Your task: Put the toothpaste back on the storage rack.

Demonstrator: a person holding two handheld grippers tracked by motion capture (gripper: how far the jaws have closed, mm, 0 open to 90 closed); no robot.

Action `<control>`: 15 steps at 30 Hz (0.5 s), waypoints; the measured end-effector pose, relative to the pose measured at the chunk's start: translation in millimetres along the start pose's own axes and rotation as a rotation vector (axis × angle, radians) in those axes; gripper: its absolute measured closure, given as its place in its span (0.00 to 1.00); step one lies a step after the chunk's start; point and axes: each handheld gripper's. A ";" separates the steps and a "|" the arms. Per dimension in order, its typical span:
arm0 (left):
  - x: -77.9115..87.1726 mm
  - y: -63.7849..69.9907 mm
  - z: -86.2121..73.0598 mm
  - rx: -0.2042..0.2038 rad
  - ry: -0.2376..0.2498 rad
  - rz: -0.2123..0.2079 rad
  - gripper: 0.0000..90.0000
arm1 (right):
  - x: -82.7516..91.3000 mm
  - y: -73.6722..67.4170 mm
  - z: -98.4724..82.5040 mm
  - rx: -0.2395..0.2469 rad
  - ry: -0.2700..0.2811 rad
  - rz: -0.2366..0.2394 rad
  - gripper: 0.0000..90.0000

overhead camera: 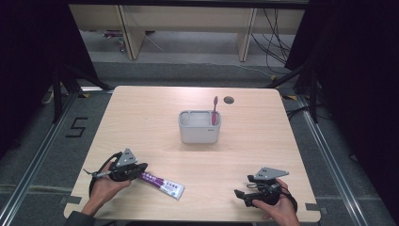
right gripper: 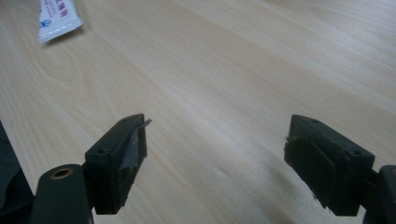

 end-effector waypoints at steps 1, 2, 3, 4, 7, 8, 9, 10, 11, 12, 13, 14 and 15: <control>1.2 1.0 -1.1 0.004 0.001 -0.002 1.00 | 0.1 0.7 0.1 0.005 -0.001 -0.003 0.24; 3.2 1.6 -3.5 0.008 0.002 0.004 1.00 | 0.0 -1.7 0.0 -0.021 -0.006 0.010 0.24; 4.7 1.6 -4.3 0.006 -0.005 -0.001 1.00 | 0.1 -0.5 0.0 -0.003 -0.003 0.002 0.24; 6.7 2.0 -6.3 0.012 -0.007 -0.005 1.00 | -0.3 1.1 0.1 0.015 0.002 0.002 0.24; 12.3 7.1 -9.3 0.010 -0.015 -0.015 1.00 | -1.2 -1.5 -0.3 -0.017 0.003 0.014 0.24; 13.5 9.4 -10.3 0.014 -0.011 -0.017 1.00 | -0.3 -1.8 -0.2 -0.015 -0.002 0.000 0.24; 15.5 11.0 -11.1 0.007 -0.016 -0.022 1.00 | -1.1 -0.2 -0.2 0.008 0.007 0.002 0.24; 17.1 13.5 -11.9 0.011 -0.020 -0.028 1.00 | -0.8 -0.2 -0.2 0.004 0.002 -0.001 0.24; 18.2 14.4 -12.2 -0.001 -0.027 -0.026 1.00 | -1.1 -0.2 -0.1 0.004 0.002 -0.002 0.24; 20.8 17.9 -13.5 0.000 -0.026 -0.041 0.99 | -1.0 -0.5 0.1 0.000 -0.002 0.001 0.24; 21.3 18.8 -14.0 0.001 -0.025 -0.042 0.99 | -0.3 -1.9 0.3 -0.014 -0.010 0.000 0.24; 22.7 20.7 -15.3 -0.003 -0.028 -0.047 0.99 | -0.3 -1.8 0.2 -0.012 -0.009 0.000 0.24; 23.6 21.9 -16.6 -0.006 -0.032 -0.046 0.99 | -0.4 -1.6 0.2 -0.011 -0.009 -0.001 0.24</control>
Point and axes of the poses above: each handheld gripper's, and its own axes: x roughly backward along the jaws, z roughly out of its top, y roughly to its right, and after that the axes turned 5 degrees about z, right-handed
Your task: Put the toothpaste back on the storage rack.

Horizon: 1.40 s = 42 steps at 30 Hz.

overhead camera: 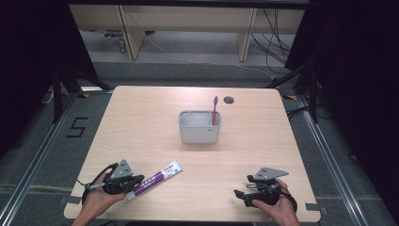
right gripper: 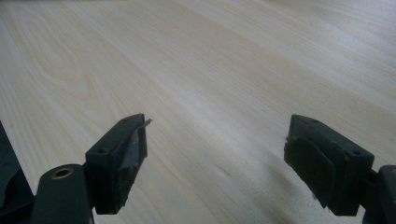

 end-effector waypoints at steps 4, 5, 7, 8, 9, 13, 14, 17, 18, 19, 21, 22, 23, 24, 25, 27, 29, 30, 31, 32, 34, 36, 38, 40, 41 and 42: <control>2.9 4.9 -4.0 0.012 0.002 -0.009 0.99 | -0.4 0.1 0.3 0.004 0.003 0.004 0.24; 4.1 5.7 -5.3 0.006 -0.001 -0.013 0.99 | 0.0 -0.5 0.2 -0.006 -0.003 0.002 0.24; 5.2 7.5 -6.5 0.002 -0.001 -0.017 0.99 | -0.4 0.6 0.2 0.009 0.005 -0.004 0.24; 5.5 8.7 -7.1 0.006 -0.001 -0.021 0.99 | -0.3 0.5 0.4 0.010 0.006 -0.001 0.24; 6.1 9.7 -7.8 0.006 -0.008 -0.019 0.99 | 0.2 1.9 0.8 0.030 0.009 -0.011 0.24; 8.3 10.2 -8.9 0.014 -0.015 -0.015 0.97 | -0.2 0.6 0.5 -0.014 -0.001 0.012 0.24; 9.0 10.1 -8.8 0.031 -0.012 -0.020 0.95 | -1.2 2.8 0.8 0.019 0.005 0.015 0.24; 12.4 6.0 -5.6 0.078 -0.005 -0.007 0.90 | -0.5 2.1 1.2 0.026 0.002 0.001 0.24; 13.3 5.2 -4.2 0.090 -0.007 -0.006 0.87 | -0.5 2.0 1.2 0.034 0.010 -0.012 0.24; 14.9 4.3 -1.1 0.110 -0.011 -0.009 0.83 | -0.8 1.9 1.2 0.033 0.009 -0.011 0.24; 16.9 2.7 4.8 0.125 -0.020 -0.014 0.76 | -3.0 1.9 0.9 0.027 0.008 0.011 0.24; 17.2 2.7 8.2 0.133 -0.035 -0.020 0.72 | -3.0 2.1 1.0 0.026 0.000 0.012 0.24; 16.4 2.7 12.3 0.138 -0.059 -0.024 0.68 | -3.6 2.7 1.1 0.034 0.004 0.014 0.24; 16.5 2.3 14.7 0.125 -0.072 -0.028 0.61 | -2.6 2.3 1.2 0.035 0.003 0.000 0.24; 15.8 3.2 17.5 0.131 -0.079 -0.019 0.59 | -2.1 2.1 1.2 0.029 0.003 -0.002 0.24; 13.3 5.3 22.3 0.139 -0.105 -0.013 0.55 | -2.1 2.0 1.1 0.027 0.009 -0.003 0.24; 11.1 6.7 28.4 0.128 -0.151 -0.036 0.51 | -2.1 2.1 1.0 0.026 0.011 -0.004 0.24; 9.4 8.0 29.7 0.131 -0.151 -0.033 0.49 | -2.1 1.8 0.9 0.021 0.007 -0.001 0.24; 7.6 8.8 31.6 0.124 -0.159 -0.036 0.47 | -2.1 1.8 0.9 0.020 0.007 -0.001 0.24; 5.7 10.1 33.4 0.119 -0.166 -0.043 0.46 | -1.8 1.8 1.0 0.021 0.003 -0.002 0.24; 1.5 12.6 36.1 0.105 -0.174 -0.041 0.45 | -1.8 1.7 1.1 0.022 0.008 0.003 0.24; -2.7 14.4 37.8 0.095 -0.184 -0.040 0.44 | -2.2 1.9 1.0 0.023 0.012 0.005 0.24; -6.7 16.0 39.4 0.081 -0.195 -0.038 0.44 | -1.7 2.2 1.1 0.030 0.012 -0.005 0.24; -10.7 16.9 41.2 0.067 -0.211 -0.032 0.45 | -1.6 0.7 1.0 0.013 0.011 0.002 0.24; -12.5 17.0 41.7 0.064 -0.211 -0.032 0.45 | -1.6 0.8 1.0 0.013 0.010 0.002 0.24; -14.1 17.2 42.2 0.060 -0.215 -0.031 0.46 | -1.7 0.9 1.0 0.013 0.011 0.002 0.24</control>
Point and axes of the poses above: each handheld gripper's, and its own axes: x roughly backward along the jaws, z roughly out of its top, y roughly to its right, and after that the axes turned 5 degrees about z, right-handed
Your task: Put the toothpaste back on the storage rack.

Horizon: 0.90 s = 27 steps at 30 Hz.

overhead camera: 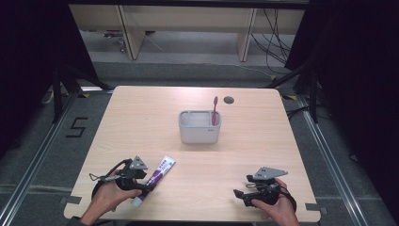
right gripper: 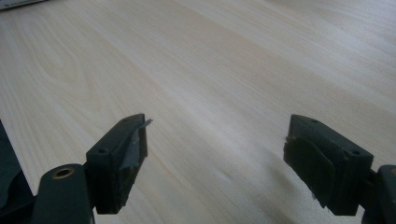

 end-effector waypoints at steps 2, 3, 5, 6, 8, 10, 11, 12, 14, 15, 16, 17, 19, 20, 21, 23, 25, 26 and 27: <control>-2.3 0.1 1.8 -0.013 -0.019 0.003 0.47 | -0.1 -0.5 -0.3 -0.009 -0.002 0.001 0.24; -4.6 0.3 2.6 -0.019 -0.018 0.006 0.47 | -0.1 0.7 -0.2 0.004 0.000 -0.001 0.24; -6.4 0.6 4.7 -0.028 -0.036 0.013 0.48 | -0.3 0.8 -0.1 0.006 -0.002 -0.002 0.24; -7.5 1.0 5.1 -0.034 -0.031 0.019 0.49 | -0.3 0.7 -0.1 0.006 -0.002 -0.001 0.24; -8.7 1.9 6.6 -0.043 -0.045 0.012 0.50 | -0.2 0.9 -0.1 0.005 -0.001 -0.001 0.24; -10.4 2.5 7.9 -0.055 -0.060 0.013 0.52 | 0.1 0.7 -0.1 0.000 -0.005 0.000 0.24; -11.5 3.2 8.0 -0.049 -0.058 0.016 0.52 | 0.1 1.4 0.0 0.015 -0.003 -0.002 0.24; -11.1 4.1 8.4 -0.037 -0.075 0.014 0.53 | 0.5 1.5 0.2 0.015 -0.006 -0.003 0.24; -12.4 4.8 9.0 -0.040 -0.076 0.013 0.55 | 0.8 1.3 0.2 0.012 -0.007 -0.005 0.24; -13.1 5.6 9.8 -0.047 -0.078 0.012 0.56 | 0.6 1.0 0.1 0.007 -0.007 0.000 0.24; -13.3 5.9 10.4 -0.059 -0.081 0.011 0.58 | 0.6 1.3 0.2 0.013 -0.007 -0.003 0.24; -14.1 5.3 11.0 -0.080 -0.076 0.014 0.59 | 0.5 1.6 0.2 0.019 -0.004 -0.004 0.24; -14.3 6.6 12.8 -0.096 -0.095 0.026 0.60 | -0.3 0.8 -0.1 0.005 -0.002 0.003 0.24; -14.4 7.5 12.9 -0.085 -0.100 0.024 0.60 | -0.1 -1.3 -0.3 -0.020 -0.006 0.006 0.24; -14.6 7.1 14.0 -0.107 -0.099 0.029 0.60 | -0.1 -1.4 -0.3 -0.021 -0.006 0.007 0.24; -14.4 7.9 15.1 -0.114 -0.108 0.034 0.62 | -0.3 -0.8 -0.3 -0.012 -0.004 0.008 0.24; -14.6 8.3 15.9 -0.121 -0.108 0.044 0.65 | -0.4 -0.1 -0.2 -0.003 -0.002 0.008 0.25; -15.2 8.7 16.1 -0.119 -0.106 0.047 0.66 | -0.4 -0.1 -0.2 -0.002 -0.002 0.009 0.24; -14.8 7.6 17.0 -0.142 -0.117 0.042 0.66 | -0.6 -0.1 -0.2 -0.003 -0.003 0.011 0.25</control>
Point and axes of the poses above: each handheld gripper's, and its own axes: x roughly backward along the jaws, z roughly out of its top, y roughly to its right, and after that the axes turned 5 degrees about z, right-handed
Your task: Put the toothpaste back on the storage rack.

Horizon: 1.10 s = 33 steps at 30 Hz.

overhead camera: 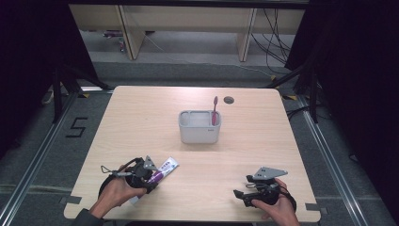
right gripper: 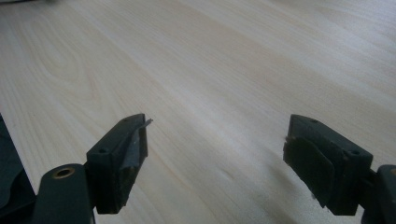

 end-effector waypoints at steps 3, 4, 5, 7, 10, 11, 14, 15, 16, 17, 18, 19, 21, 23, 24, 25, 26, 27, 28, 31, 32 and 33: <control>-1.4 0.2 1.7 -0.005 -0.014 0.000 0.68 | 0.0 -0.1 0.1 0.001 0.000 0.001 0.25; -1.6 -0.1 2.5 -0.017 -0.023 0.003 0.68 | -0.5 -0.1 0.0 -0.004 0.002 0.013 0.25; -1.9 -0.1 3.1 -0.019 -0.027 0.005 0.68 | -0.5 0.1 0.0 -0.001 0.001 0.013 0.25; -3.0 0.3 4.4 -0.017 -0.032 0.004 0.68 | -0.1 0.2 0.1 0.006 0.000 0.000 0.25; -4.4 0.3 6.5 -0.017 -0.046 0.001 0.68 | -0.2 0.4 0.0 0.006 0.000 0.001 0.25; -4.6 0.1 7.2 -0.021 -0.055 0.000 0.69 | 0.1 0.1 0.0 0.001 -0.002 0.003 0.25; -5.3 -0.5 8.9 -0.025 -0.065 -0.001 0.69 | 0.5 -1.2 -0.2 -0.020 -0.006 0.001 0.25; -5.1 -0.7 9.5 -0.028 -0.071 -0.003 0.69 | 0.0 0.0 0.0 0.000 -0.002 0.002 0.25; -5.9 -1.8 10.5 -0.046 -0.059 0.008 0.69 | -0.1 0.4 0.0 0.008 0.001 0.002 0.25; -6.3 -1.4 10.6 -0.040 -0.061 0.005 0.69 | -0.2 0.2 0.1 0.008 -0.001 0.002 0.25; -6.0 -2.3 11.6 -0.049 -0.069 0.005 0.69 | 0.1 0.2 0.2 0.008 -0.005 0.002 0.25; -5.6 -1.4 11.7 -0.033 -0.088 -0.007 0.70 | 0.1 0.1 0.3 0.008 -0.005 0.002 0.25; -6.4 -2.0 12.4 -0.039 -0.084 -0.009 0.70 | 0.2 0.2 0.2 0.008 -0.004 0.003 0.25; -5.9 -2.4 13.5 -0.041 -0.098 -0.014 0.70 | 0.4 0.3 0.3 0.010 -0.003 0.003 0.25; -7.0 -1.4 13.2 -0.019 -0.091 -0.017 0.70 | 0.3 0.3 0.3 0.008 -0.003 0.003 0.25; -7.0 -2.8 14.3 -0.029 -0.100 -0.021 0.70 | 0.2 0.3 0.3 0.008 -0.004 0.004 0.25; -7.4 -3.6 15.5 -0.039 -0.103 -0.021 0.70 | 0.0 0.2 0.3 0.008 -0.005 0.003 0.25; -7.5 -3.2 16.1 -0.039 -0.109 -0.020 0.71 | -0.1 0.2 0.3 0.011 -0.006 0.003 0.25; -7.7 -3.2 17.5 -0.051 -0.117 -0.019 0.71 | 0.0 0.1 0.3 0.011 -0.006 0.003 0.25; -8.2 -3.7 20.1 -0.058 -0.139 -0.021 0.71 | 0.0 0.2 0.4 0.009 -0.005 0.003 0.25; -8.6 -4.1 20.8 -0.059 -0.141 -0.025 0.71 | -0.1 0.3 0.3 0.009 -0.005 0.003 0.25; -8.8 -4.2 21.1 -0.057 -0.142 -0.026 0.71 | -0.1 0.2 0.3 0.010 -0.006 0.003 0.25</control>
Point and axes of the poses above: each handheld gripper's, and its own axes: x roughly backward along the jaws, z roughly out of its top, y roughly to its right, and after that the axes turned 5 degrees about z, right-handed
